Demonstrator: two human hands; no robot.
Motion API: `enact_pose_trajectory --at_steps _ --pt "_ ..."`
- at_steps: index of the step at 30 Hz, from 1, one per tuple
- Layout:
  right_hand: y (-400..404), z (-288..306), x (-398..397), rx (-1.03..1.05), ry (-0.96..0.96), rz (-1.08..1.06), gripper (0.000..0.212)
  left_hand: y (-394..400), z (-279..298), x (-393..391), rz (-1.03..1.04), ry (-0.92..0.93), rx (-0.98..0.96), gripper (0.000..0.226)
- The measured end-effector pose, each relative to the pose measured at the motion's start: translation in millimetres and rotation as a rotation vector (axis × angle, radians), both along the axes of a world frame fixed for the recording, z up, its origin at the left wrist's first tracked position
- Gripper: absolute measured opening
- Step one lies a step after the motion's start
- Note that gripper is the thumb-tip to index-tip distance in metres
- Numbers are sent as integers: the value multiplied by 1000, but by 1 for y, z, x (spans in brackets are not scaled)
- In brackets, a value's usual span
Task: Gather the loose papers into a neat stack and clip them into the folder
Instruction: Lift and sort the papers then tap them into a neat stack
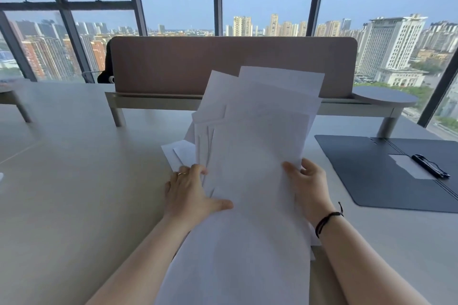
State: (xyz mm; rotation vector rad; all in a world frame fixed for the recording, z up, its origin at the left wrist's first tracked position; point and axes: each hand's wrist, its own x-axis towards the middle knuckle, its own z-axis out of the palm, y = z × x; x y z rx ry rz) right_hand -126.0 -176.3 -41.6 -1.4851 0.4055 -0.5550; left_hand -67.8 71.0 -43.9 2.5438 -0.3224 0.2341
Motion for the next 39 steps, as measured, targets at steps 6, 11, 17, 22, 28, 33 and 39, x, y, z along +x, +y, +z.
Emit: enact_pose_trajectory --at_steps 6,11,17,22,28,33,39 --pt "1 -2 1 -10 -13 -20 13 -1 5 -3 -84 148 -9 76" --pt "4 -2 -2 42 -43 -6 11 0 6 0 -141 322 12 59" --pt "7 1 -5 90 -76 0 15 4 6 1 -267 475 -16 44" --pt "0 12 -9 115 -116 29 11 15 25 13 -265 323 -532 24" --pt "10 39 -16 153 -202 170 18 24 75 39 -123 184 -1268 20" --pt "29 81 -26 112 -303 212 23 6 111 31 -222 -60 -1222 7" --pt "34 127 -43 -119 -402 252 25 -4 151 4 -131 -490 -1220 7"
